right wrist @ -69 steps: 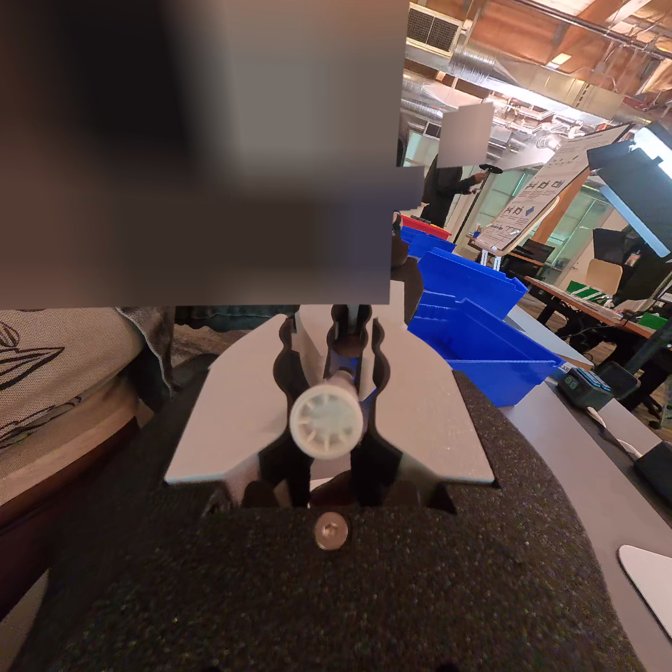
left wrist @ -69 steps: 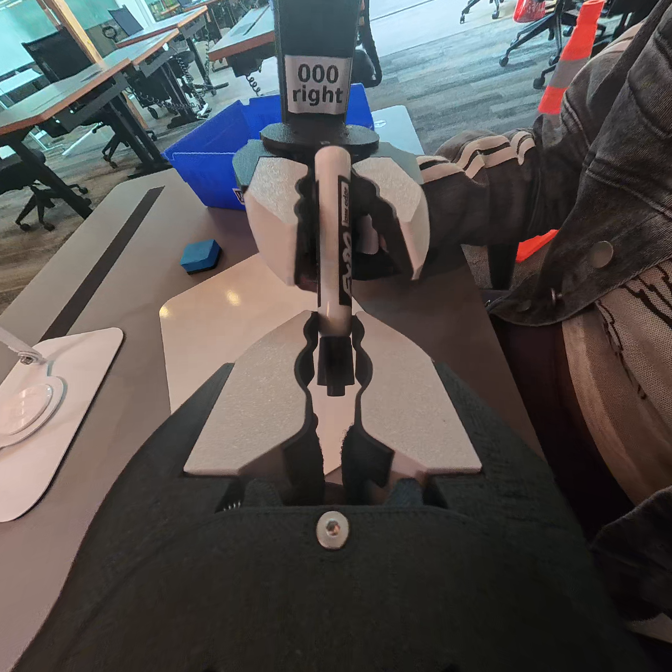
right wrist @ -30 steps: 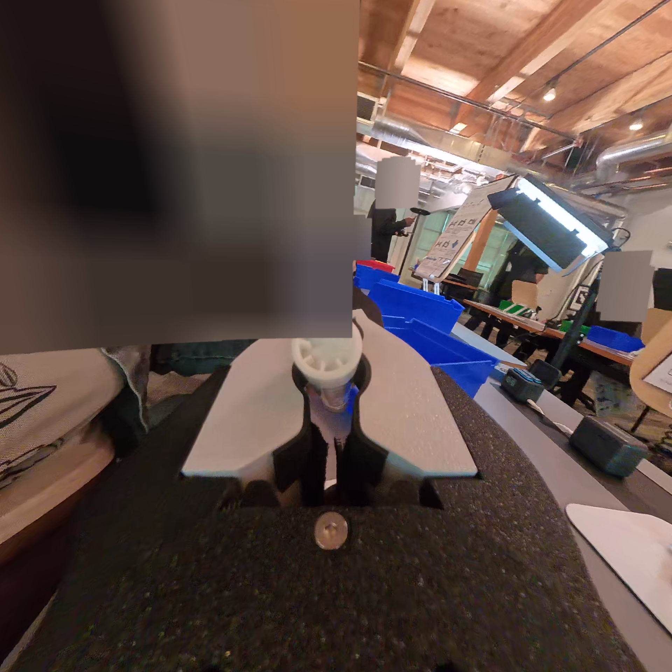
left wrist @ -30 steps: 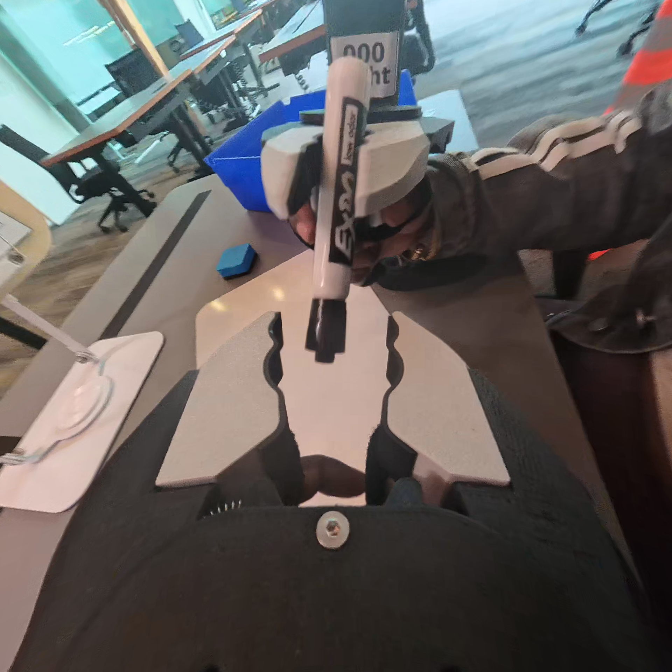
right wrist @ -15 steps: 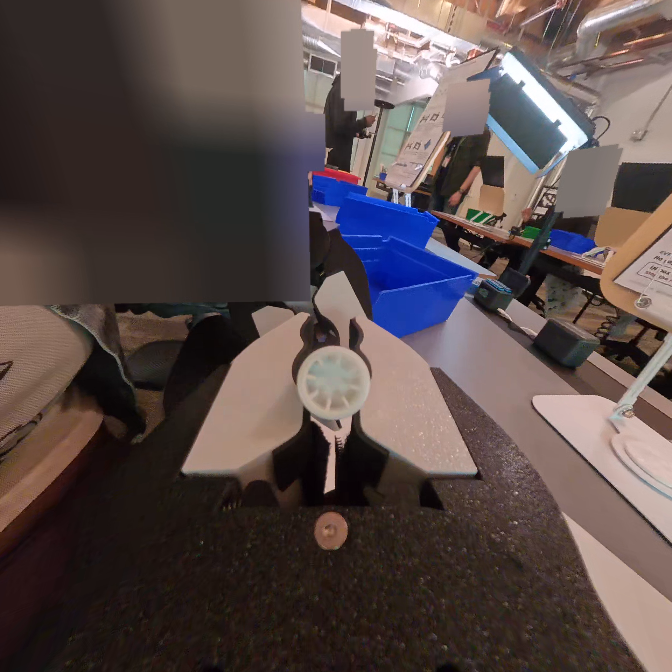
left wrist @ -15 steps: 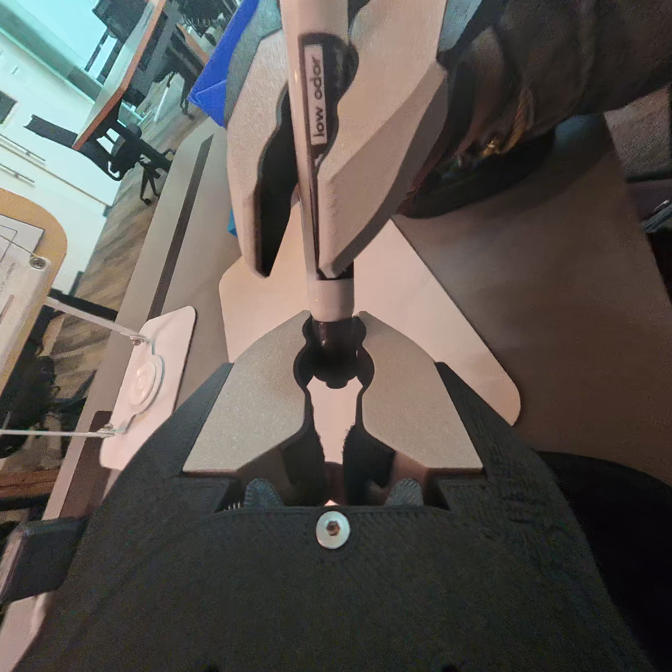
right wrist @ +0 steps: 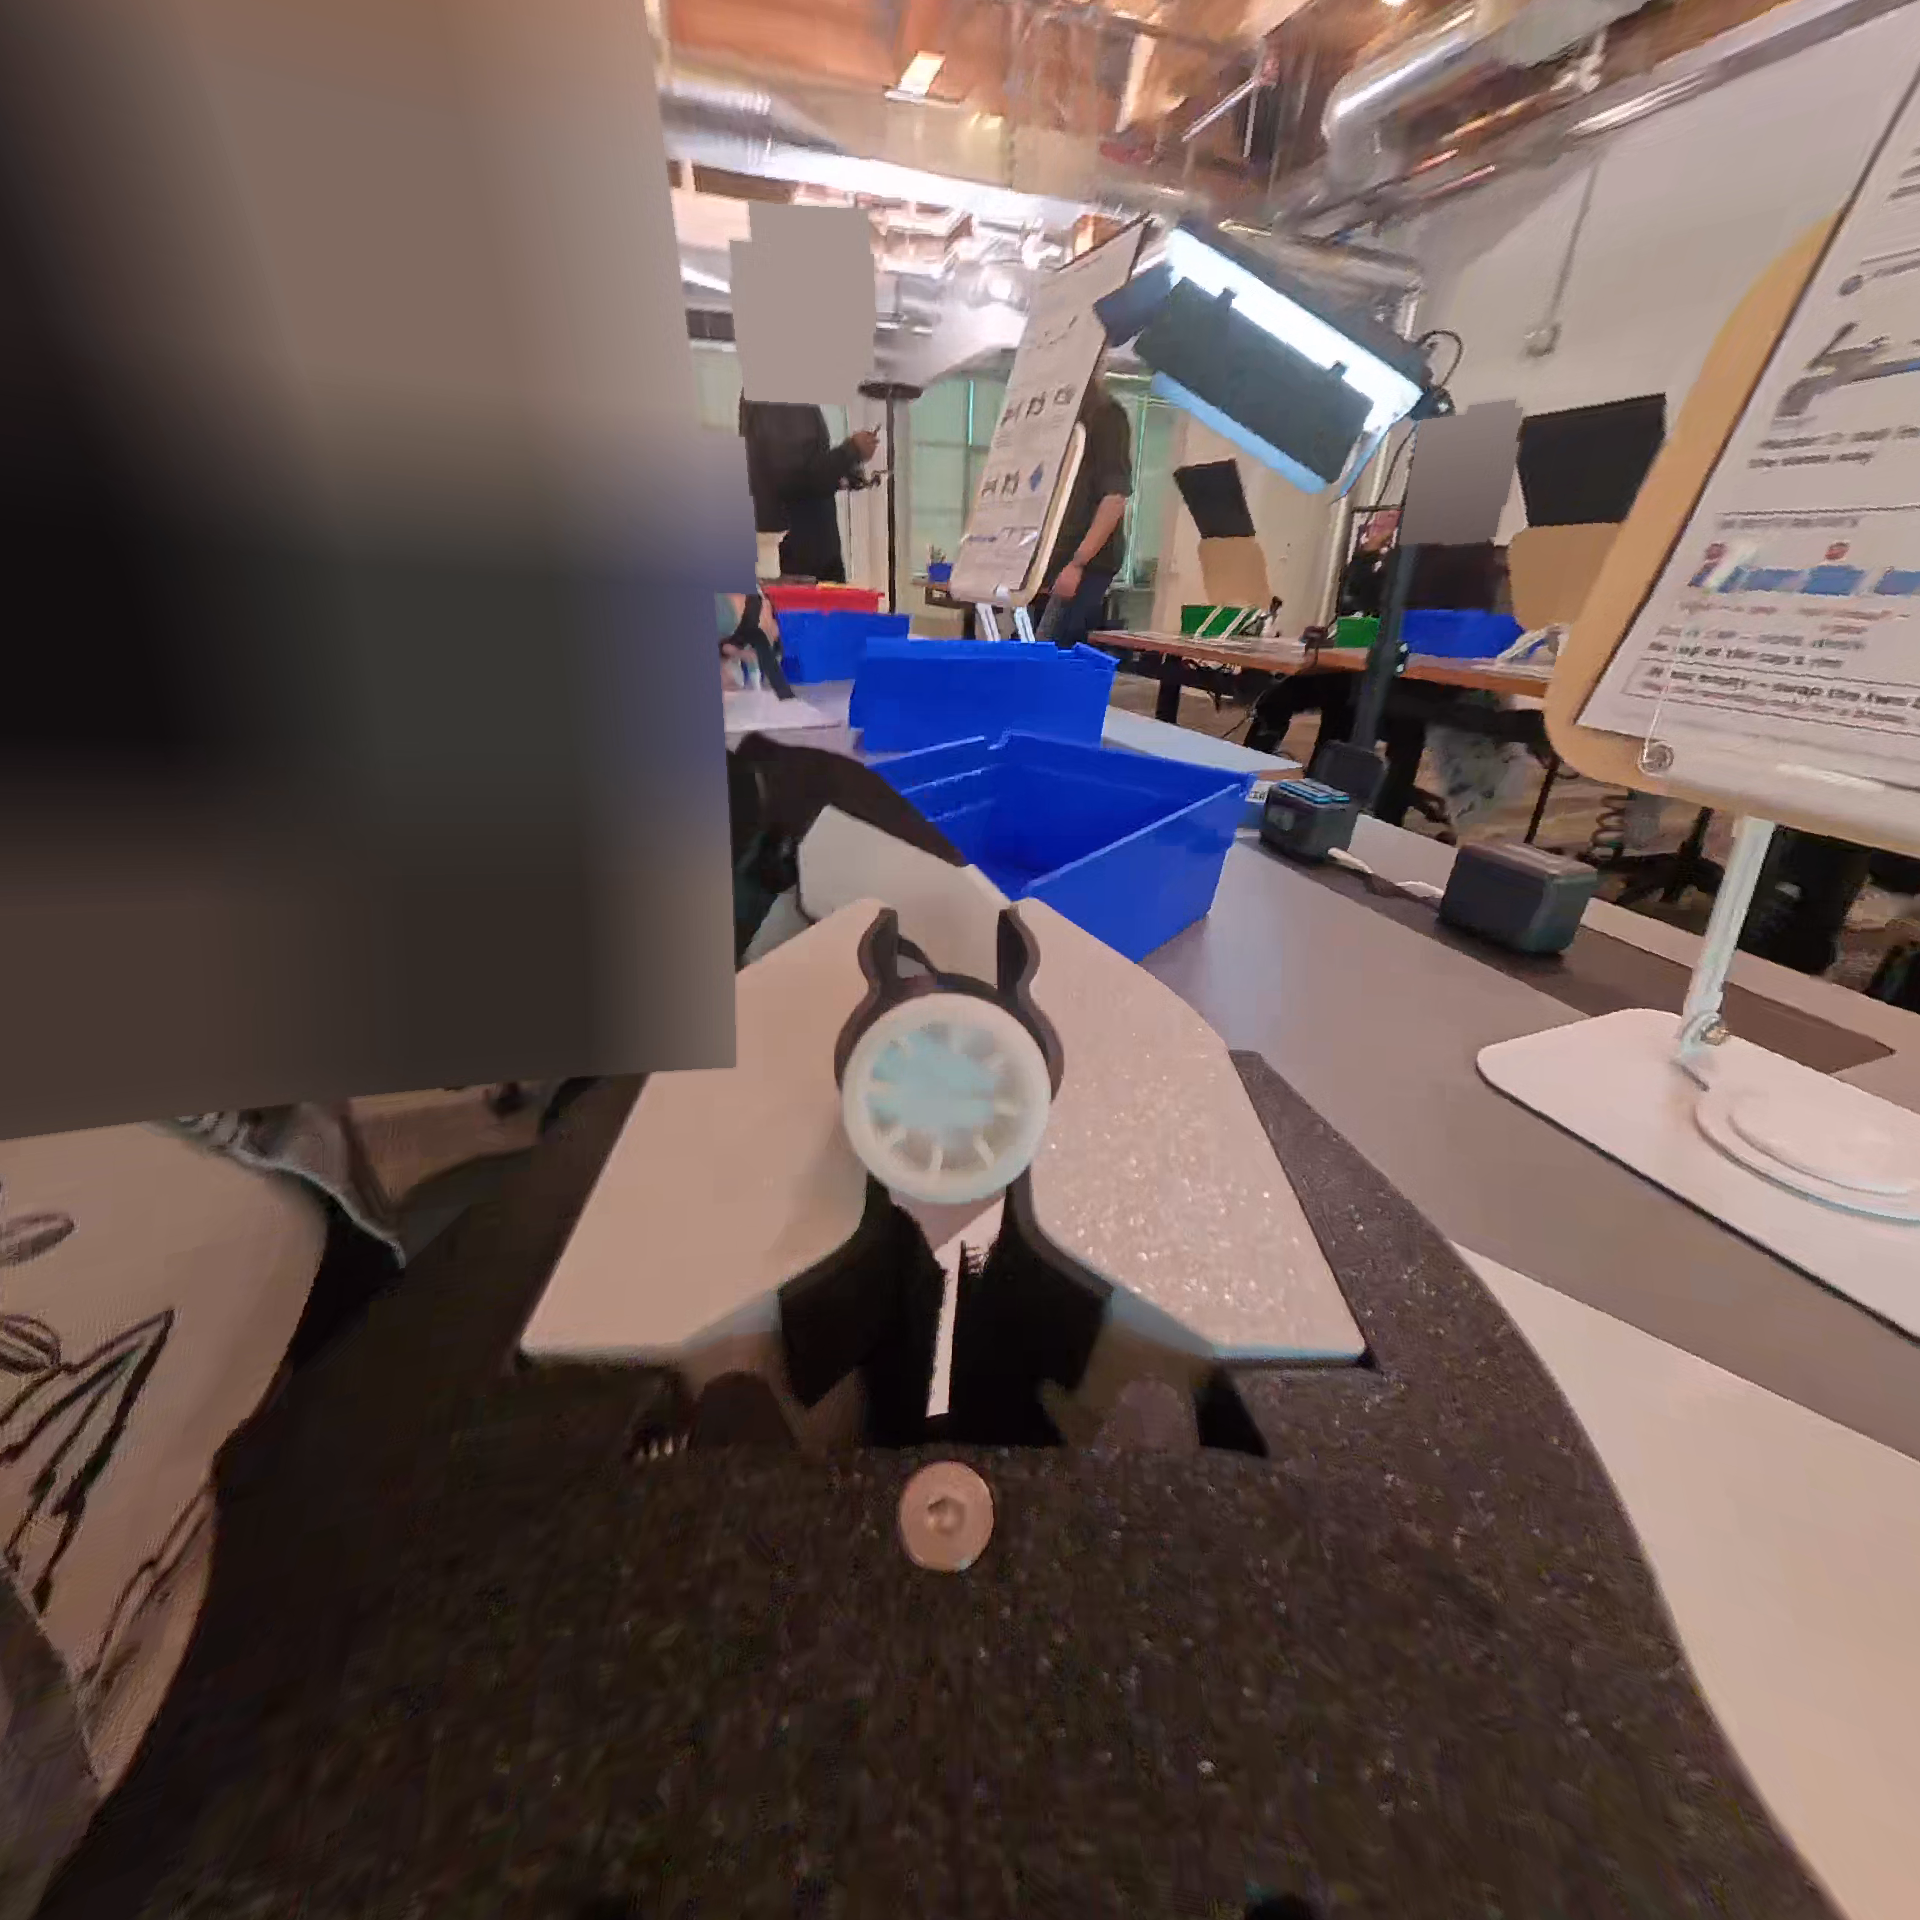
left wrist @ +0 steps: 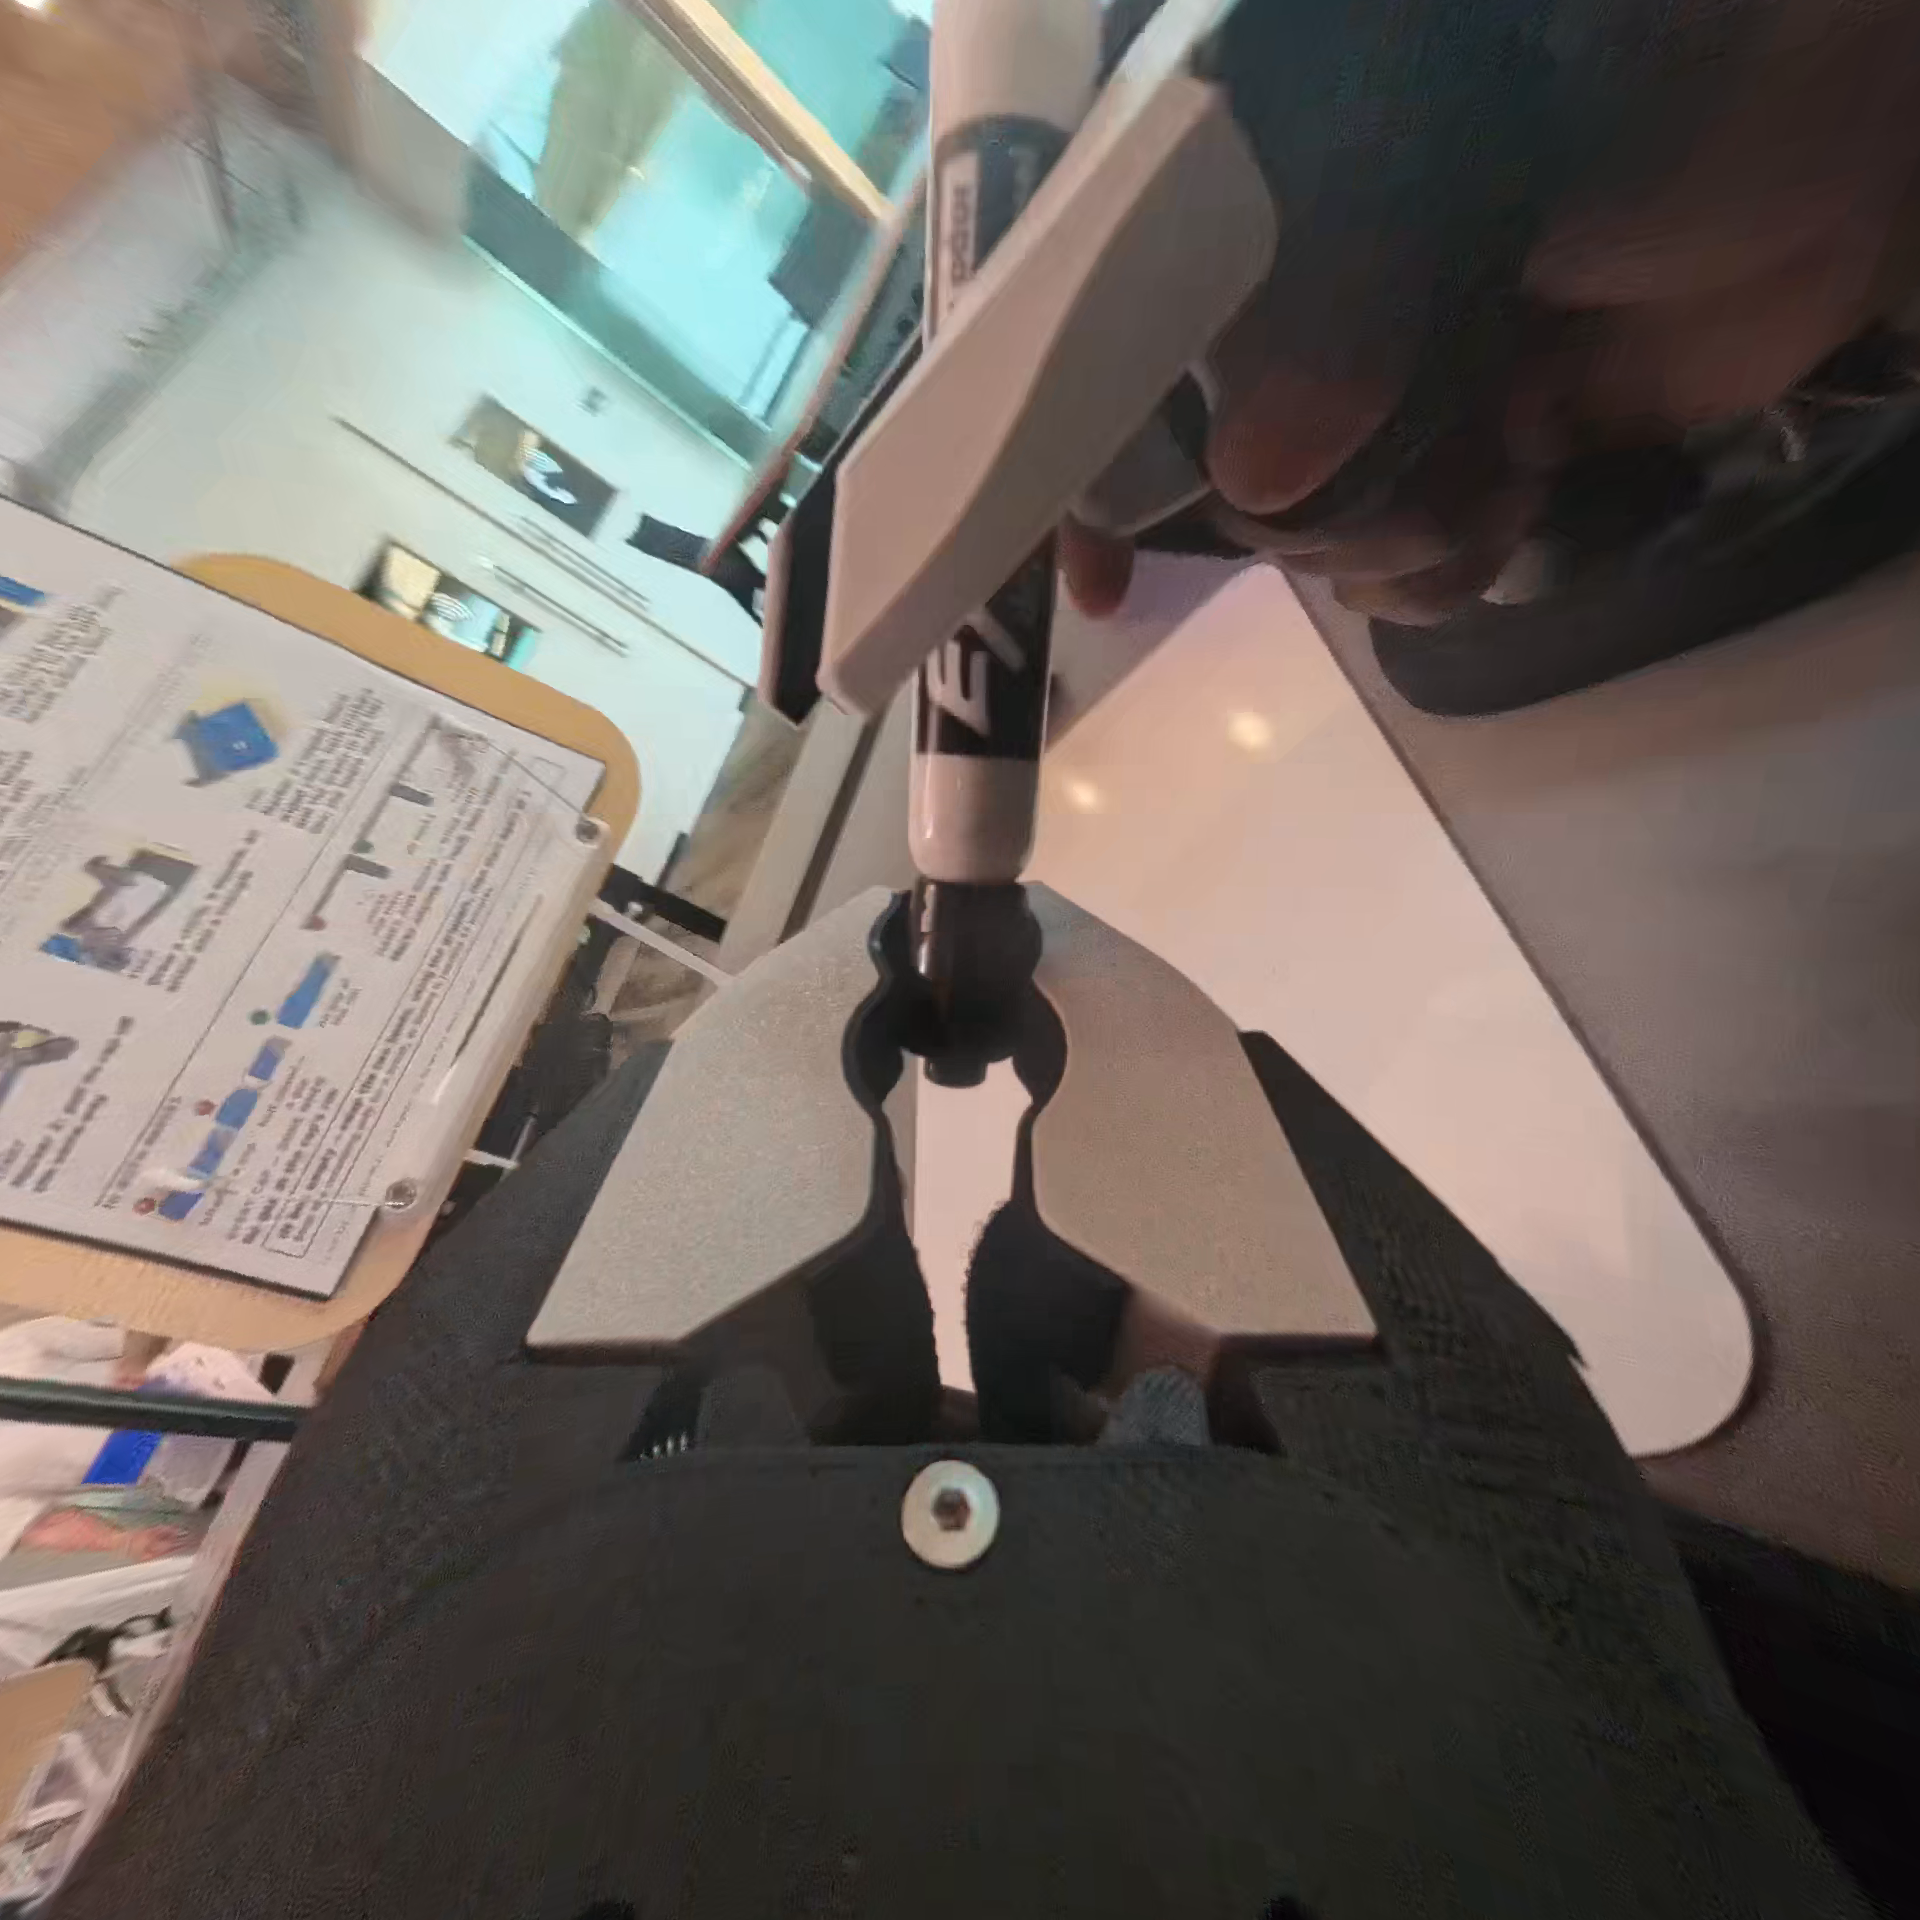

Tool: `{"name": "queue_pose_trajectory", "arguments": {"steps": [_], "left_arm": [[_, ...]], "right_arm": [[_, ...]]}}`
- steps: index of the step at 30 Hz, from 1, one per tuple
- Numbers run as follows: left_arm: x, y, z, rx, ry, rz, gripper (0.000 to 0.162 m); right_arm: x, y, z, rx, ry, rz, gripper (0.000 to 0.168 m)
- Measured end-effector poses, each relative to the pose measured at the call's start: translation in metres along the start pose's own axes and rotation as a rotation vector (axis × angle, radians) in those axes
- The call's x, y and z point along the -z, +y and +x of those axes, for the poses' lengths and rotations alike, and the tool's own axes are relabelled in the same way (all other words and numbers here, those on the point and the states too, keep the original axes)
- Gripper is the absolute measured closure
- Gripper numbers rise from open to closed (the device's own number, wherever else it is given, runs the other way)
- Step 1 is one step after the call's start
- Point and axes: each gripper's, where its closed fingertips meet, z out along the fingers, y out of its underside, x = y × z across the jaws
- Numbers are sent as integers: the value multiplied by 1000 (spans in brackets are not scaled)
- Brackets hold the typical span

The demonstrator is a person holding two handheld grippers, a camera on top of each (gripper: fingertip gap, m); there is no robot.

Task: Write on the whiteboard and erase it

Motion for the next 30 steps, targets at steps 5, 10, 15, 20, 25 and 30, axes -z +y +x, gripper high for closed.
{"name": "queue_pose_trajectory", "arguments": {"steps": [5,10,15,20,25,30], "left_arm": [[7,-3,33,495,424,67,144],[3,-8,-25,-33,-185,44,147],[8,58,-9,631,213,-94,148],[19,0,-8,549,200,103,146],[11,36,-24,903,332,64,146],[17,93,13,896,399,-190,146]], "right_arm": [[-2,10,-17,310,-35,-161,149],[-4,-20,8,-94,64,-5,149],[36,-57,12,251,71,88,149],[45,-73,32,62,74,166,148],[23,-49,43,-9,102,126,148],[-6,8,58,-83,137,-132,148]]}}
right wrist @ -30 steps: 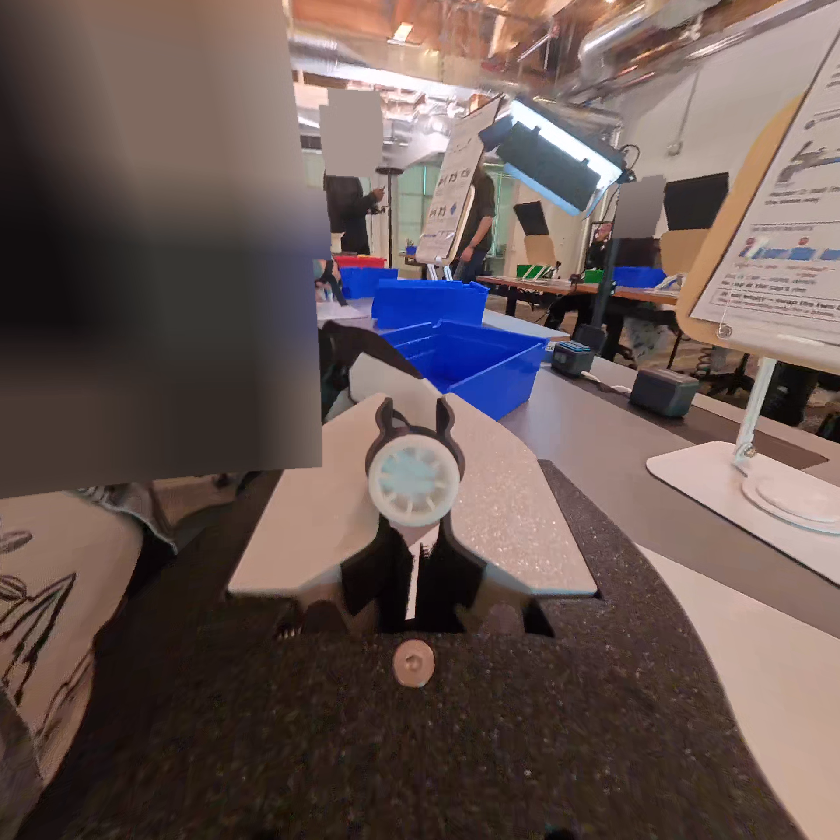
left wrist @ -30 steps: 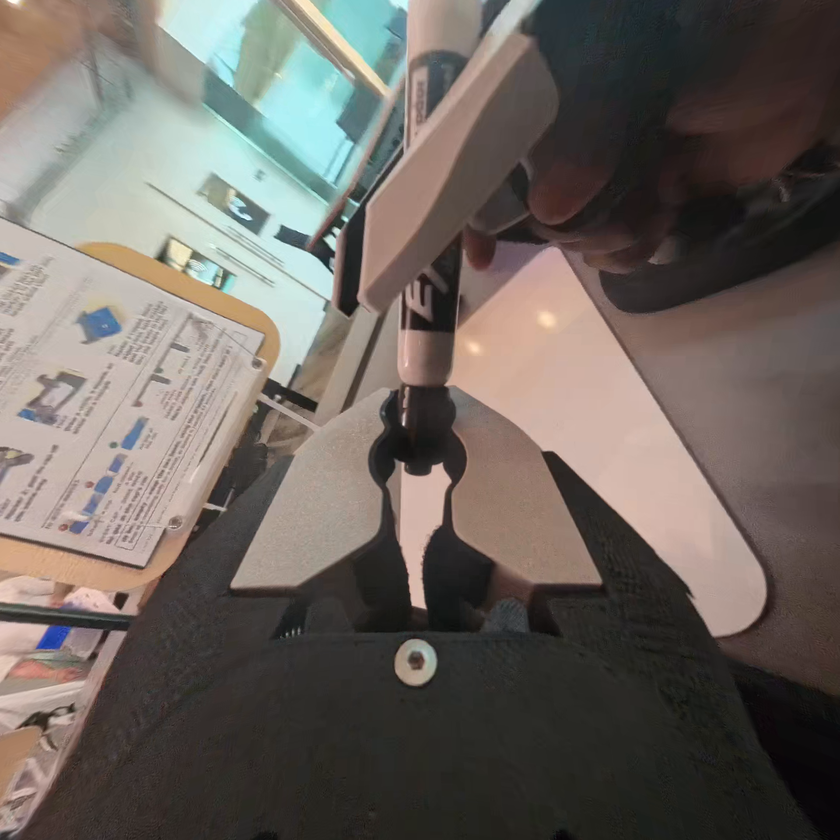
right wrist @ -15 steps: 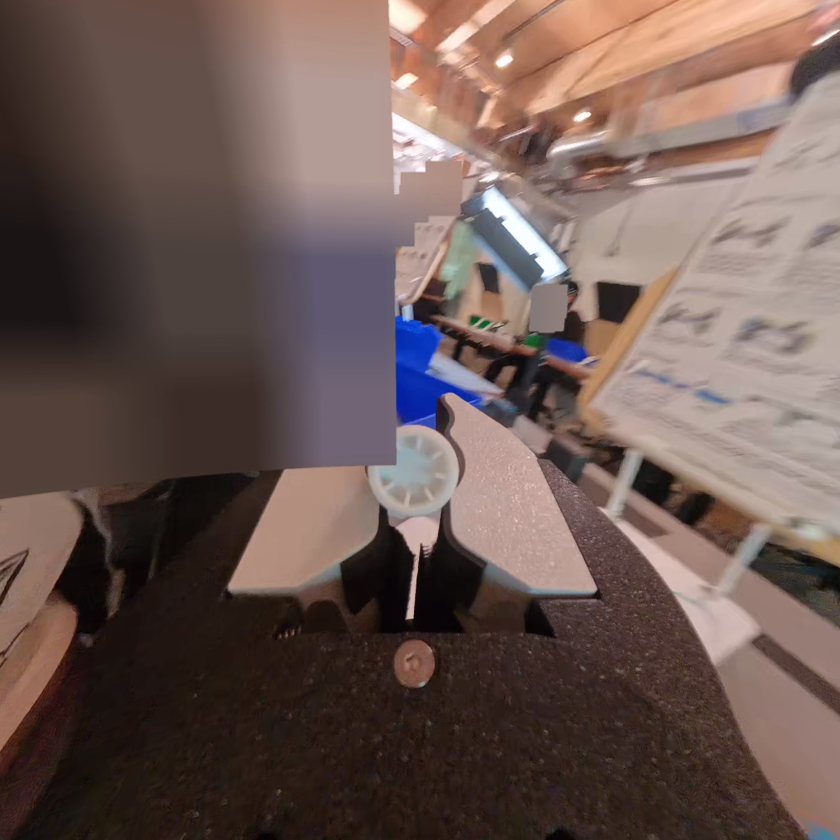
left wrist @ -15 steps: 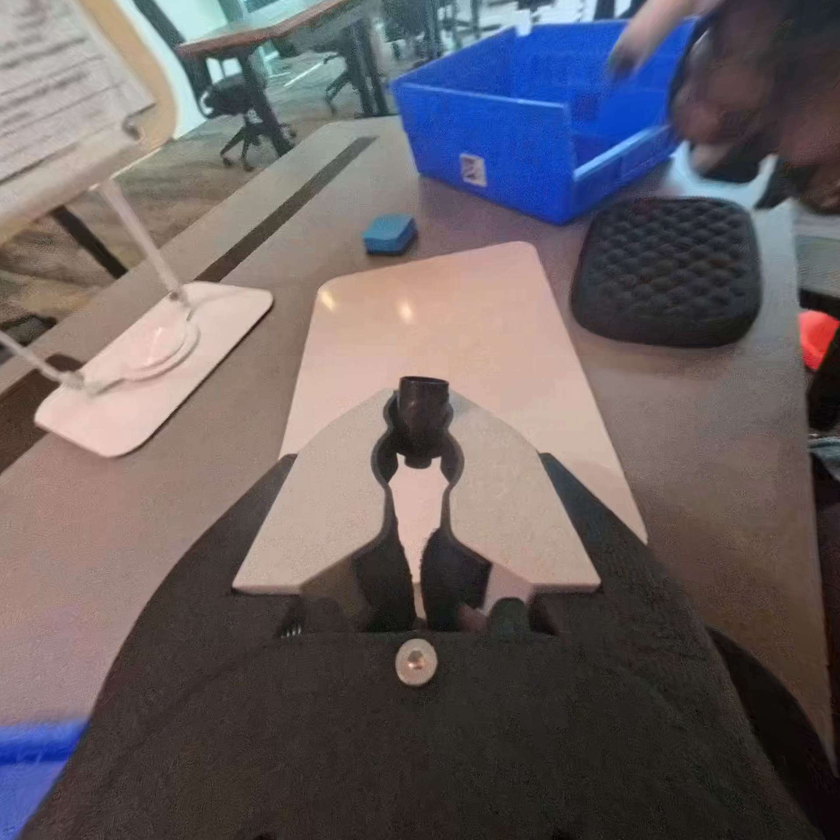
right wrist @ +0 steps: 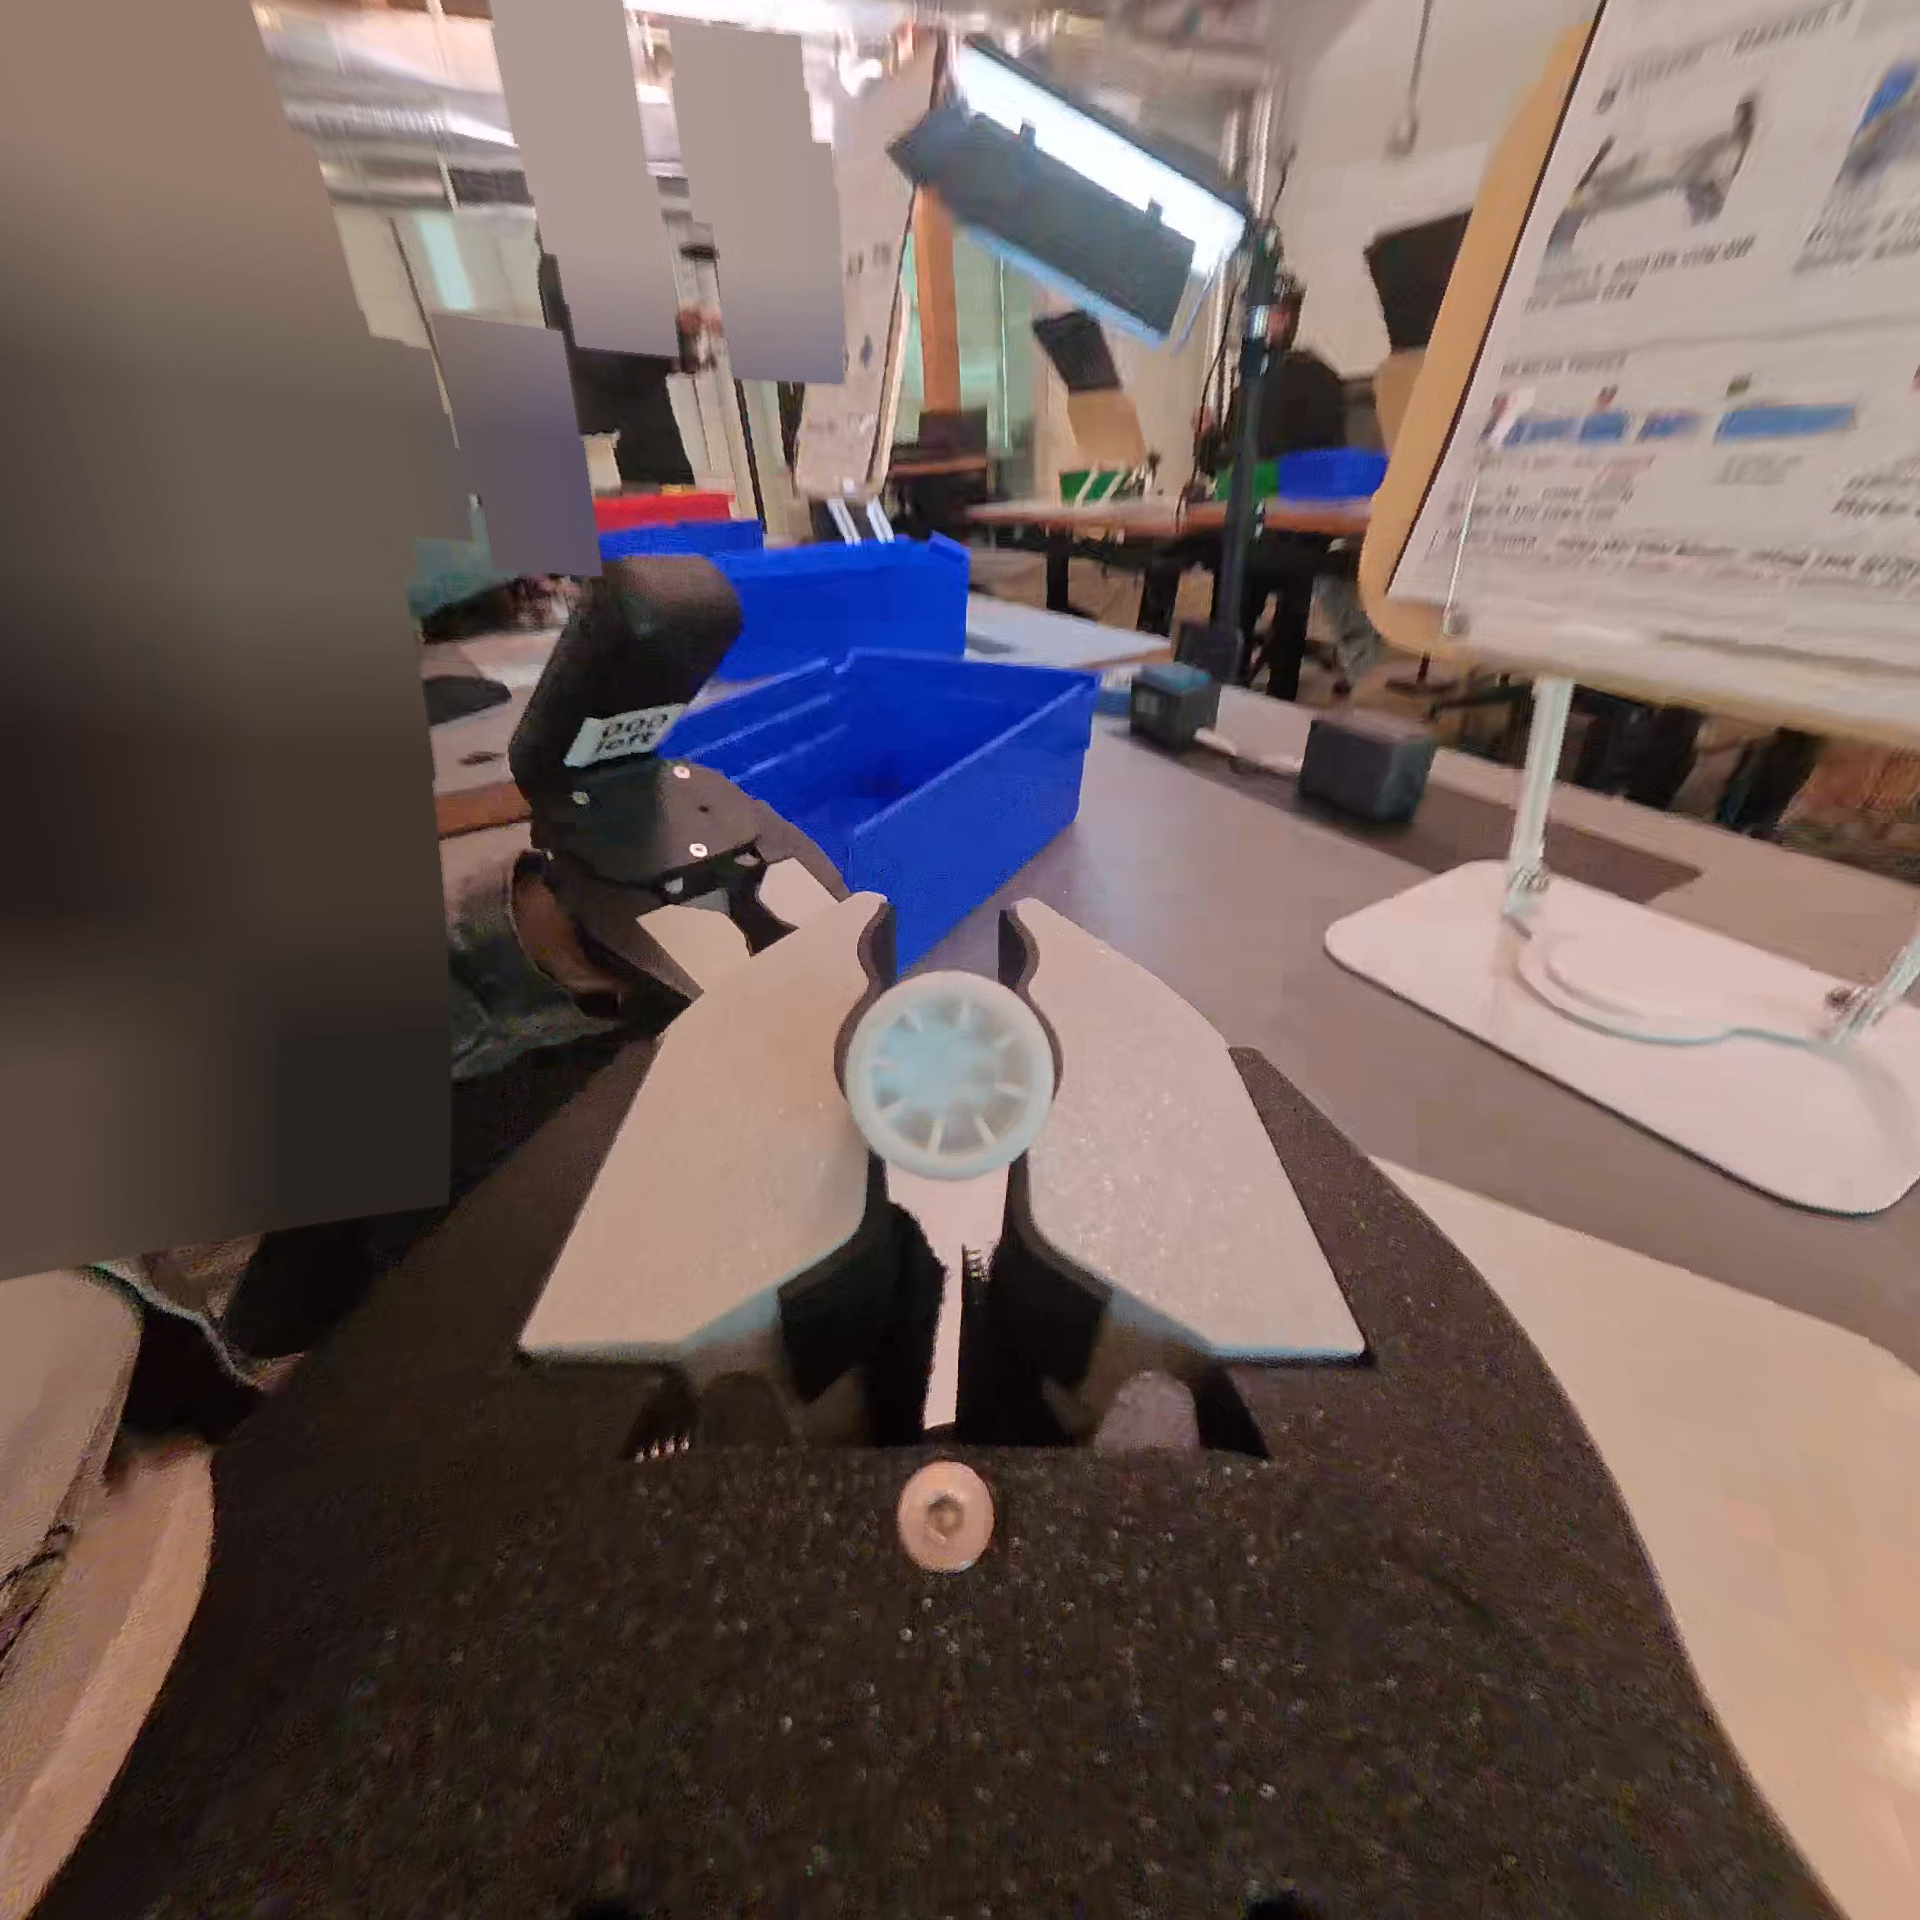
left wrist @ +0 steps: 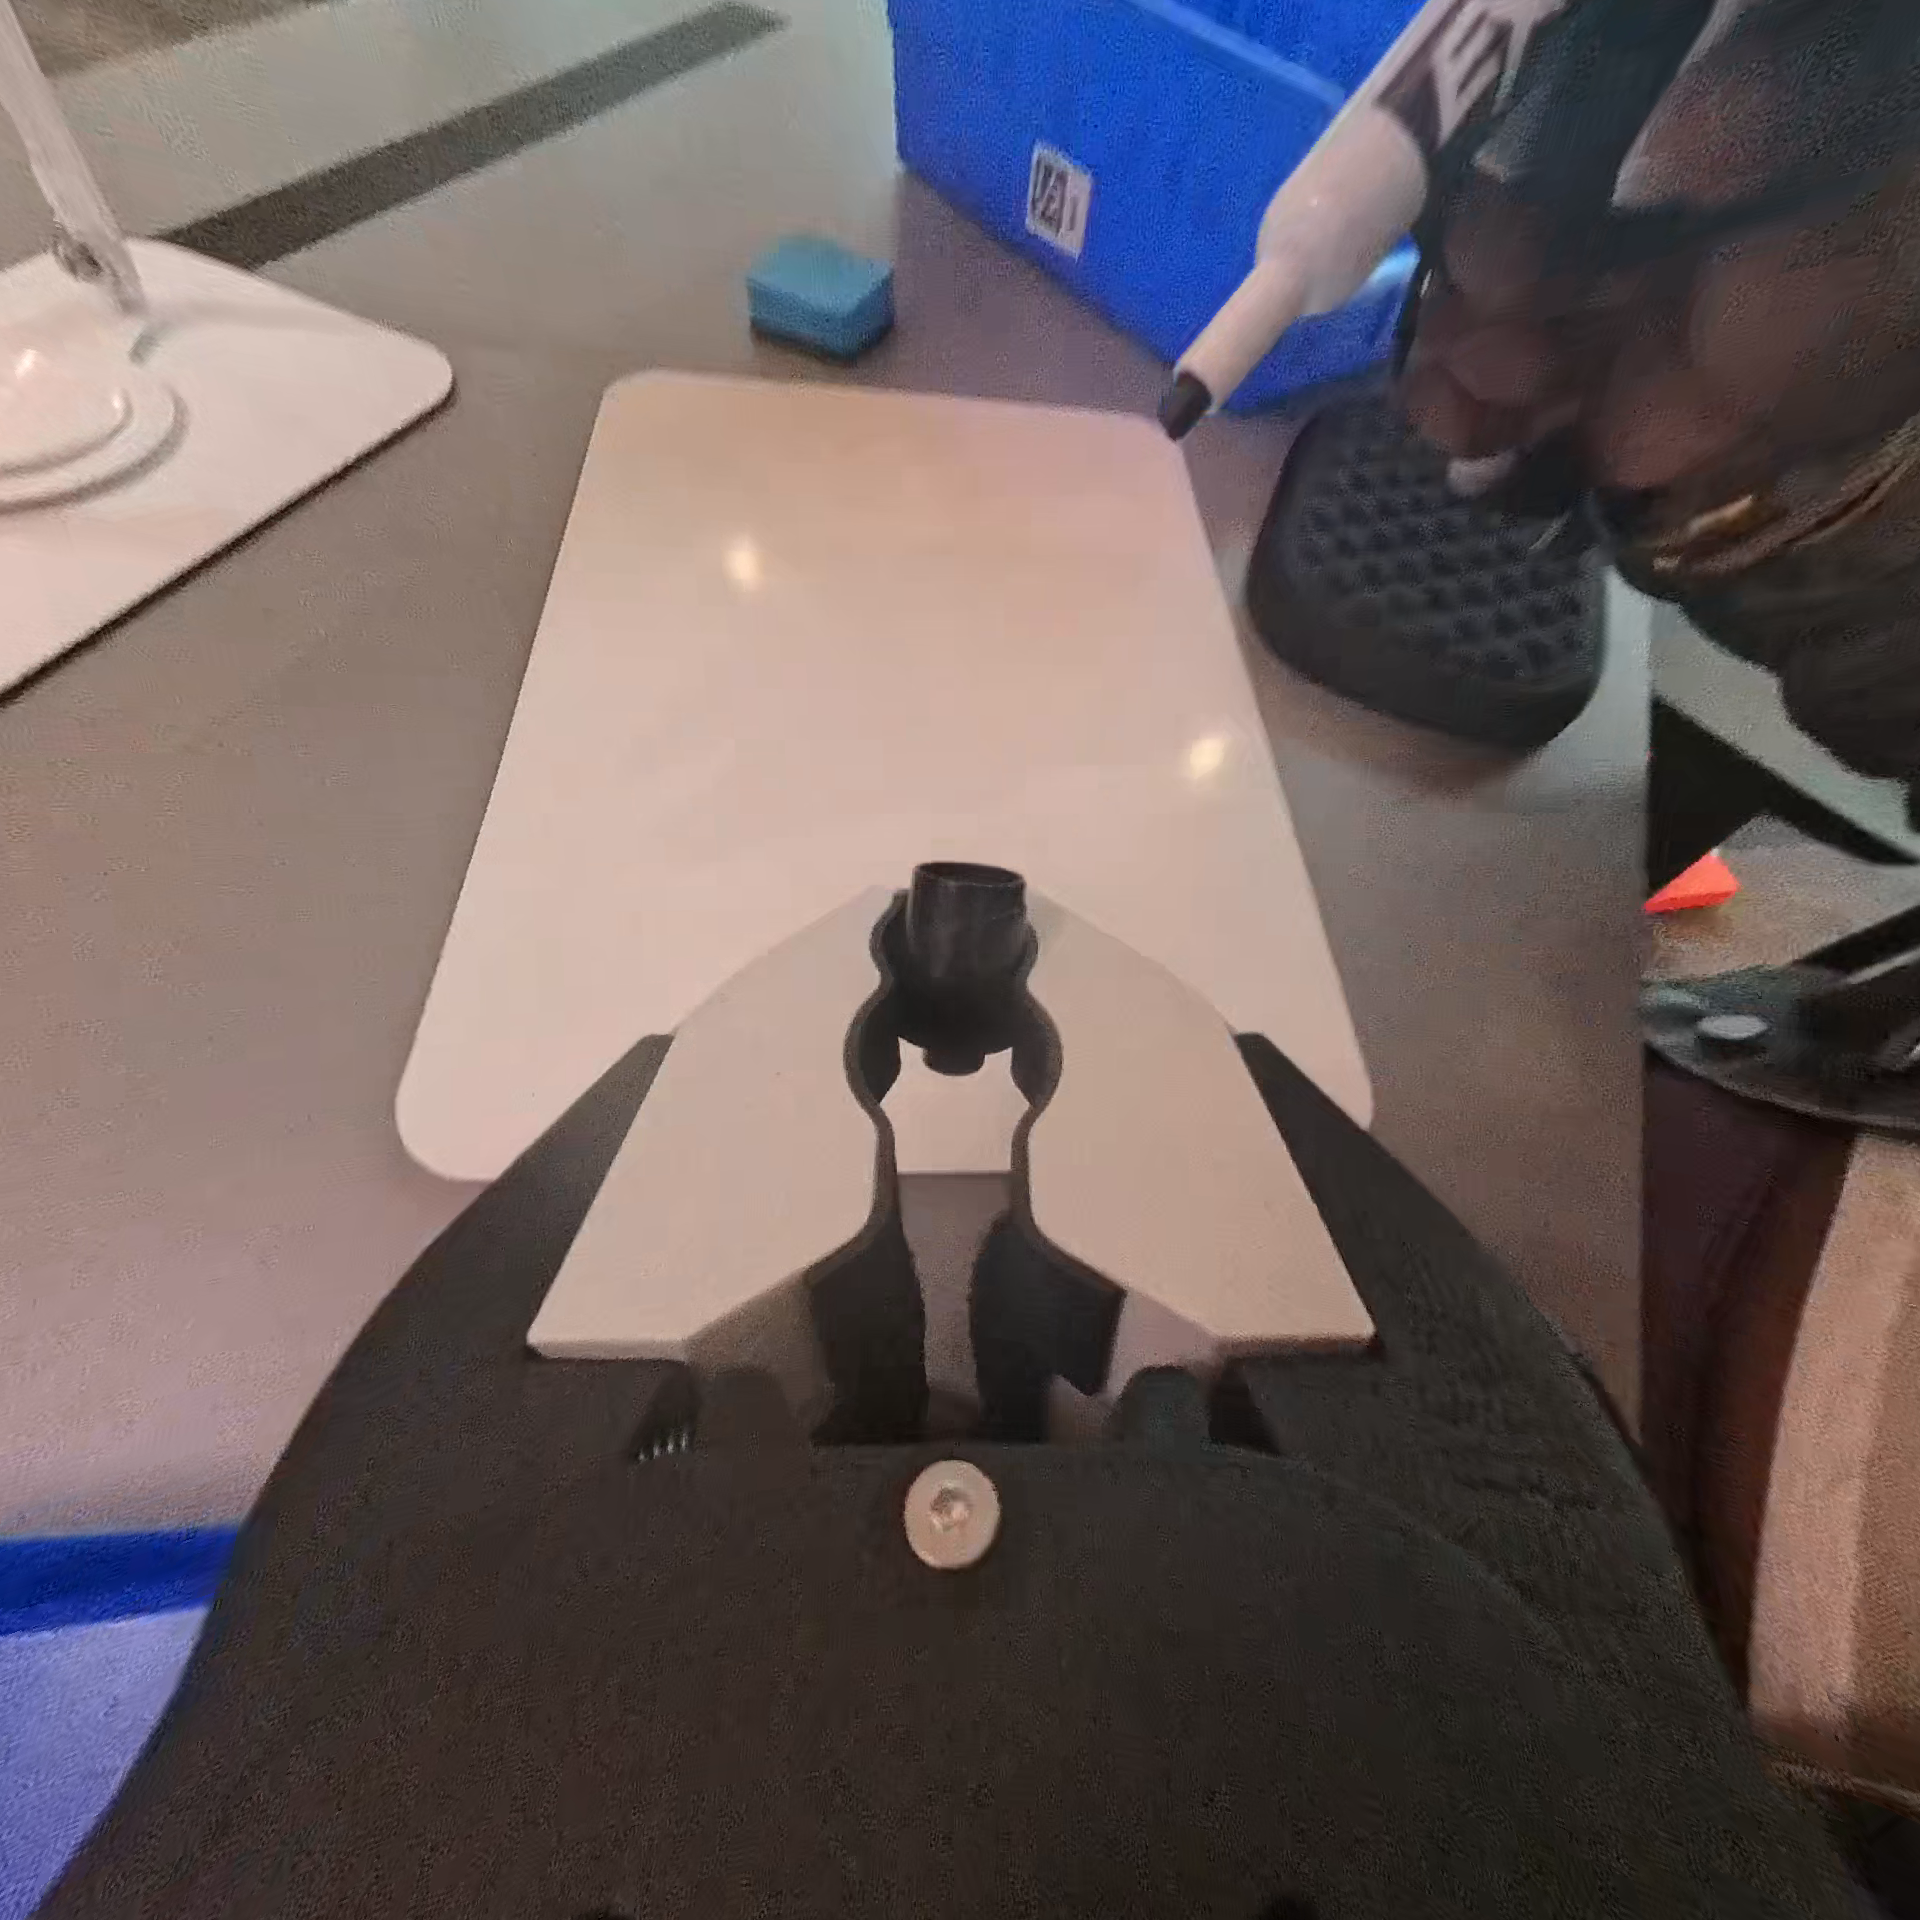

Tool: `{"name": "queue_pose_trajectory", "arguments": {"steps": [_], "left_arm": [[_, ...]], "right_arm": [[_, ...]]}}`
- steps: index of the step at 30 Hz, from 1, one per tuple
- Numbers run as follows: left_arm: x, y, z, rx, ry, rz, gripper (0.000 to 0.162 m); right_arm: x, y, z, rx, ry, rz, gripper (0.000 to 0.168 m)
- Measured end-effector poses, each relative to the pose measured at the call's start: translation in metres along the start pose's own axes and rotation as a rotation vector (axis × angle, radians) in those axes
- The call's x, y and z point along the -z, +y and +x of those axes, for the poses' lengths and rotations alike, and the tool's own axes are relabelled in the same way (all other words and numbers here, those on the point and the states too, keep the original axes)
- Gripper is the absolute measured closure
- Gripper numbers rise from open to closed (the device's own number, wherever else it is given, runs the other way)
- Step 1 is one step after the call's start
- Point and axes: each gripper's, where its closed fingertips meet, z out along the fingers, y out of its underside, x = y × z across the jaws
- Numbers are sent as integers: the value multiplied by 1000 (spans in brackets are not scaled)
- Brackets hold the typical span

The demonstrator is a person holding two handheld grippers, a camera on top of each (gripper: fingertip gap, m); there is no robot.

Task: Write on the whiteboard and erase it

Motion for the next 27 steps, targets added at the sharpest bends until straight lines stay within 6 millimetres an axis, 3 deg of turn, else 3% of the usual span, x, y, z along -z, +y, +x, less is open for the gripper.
{"name": "queue_pose_trajectory", "arguments": {"steps": [4,7,10,22,27], "left_arm": [[4,24,-32,-19,-192,-120,146],[0,38,-28,1,-151,-190,145],[-3,47,-30,-4,-145,-237,145],[-8,57,-25,-24,-113,-304,145],[-7,57,-26,-6,-108,-297,146]], "right_arm": [[-37,48,3,-64,-24,-197,148],[-59,79,5,-65,-28,-319,149],[-70,95,7,-71,-24,-396,148],[-83,114,17,-83,11,-462,148],[-86,115,3,-79,-33,-480,149]]}}
